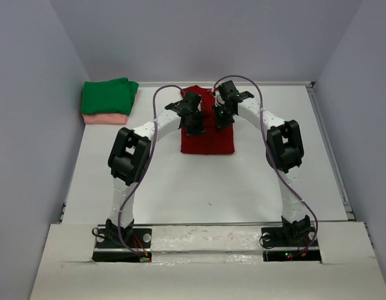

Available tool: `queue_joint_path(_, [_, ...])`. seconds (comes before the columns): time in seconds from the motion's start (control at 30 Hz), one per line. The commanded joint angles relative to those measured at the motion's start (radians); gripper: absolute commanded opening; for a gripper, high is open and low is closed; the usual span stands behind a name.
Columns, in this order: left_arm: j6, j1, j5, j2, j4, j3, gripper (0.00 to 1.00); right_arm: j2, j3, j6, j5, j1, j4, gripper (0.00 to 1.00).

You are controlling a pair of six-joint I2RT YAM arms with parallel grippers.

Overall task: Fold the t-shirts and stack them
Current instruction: Fold the tshirt

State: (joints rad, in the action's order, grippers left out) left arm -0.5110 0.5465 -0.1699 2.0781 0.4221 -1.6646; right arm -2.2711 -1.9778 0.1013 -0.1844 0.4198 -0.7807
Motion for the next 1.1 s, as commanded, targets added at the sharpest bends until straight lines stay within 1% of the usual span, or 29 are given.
queue_joint_path(0.0, [-0.011,-0.005,-0.013,0.003,-0.005,-0.027,0.0,-0.011,0.01,0.012,-0.007,0.002,0.057,0.0])
queue_joint_path(0.33, [-0.014,-0.005,-0.022,0.042,0.01,-0.02,0.0,-0.1,-0.087,0.008,0.031,0.002,0.055,0.0])
queue_joint_path(0.5, [-0.023,0.003,-0.028,0.05,-0.017,0.048,0.0,-0.149,-0.176,0.005,0.059,0.002,0.034,0.0])
queue_joint_path(0.67, [-0.03,0.01,-0.029,0.068,-0.039,0.092,0.0,-0.163,-0.225,-0.002,0.066,0.002,0.02,0.0])
queue_joint_path(1.07, [-0.043,0.073,-0.04,0.102,-0.06,0.144,0.0,-0.252,-0.363,-0.048,0.145,-0.009,-0.003,0.0])
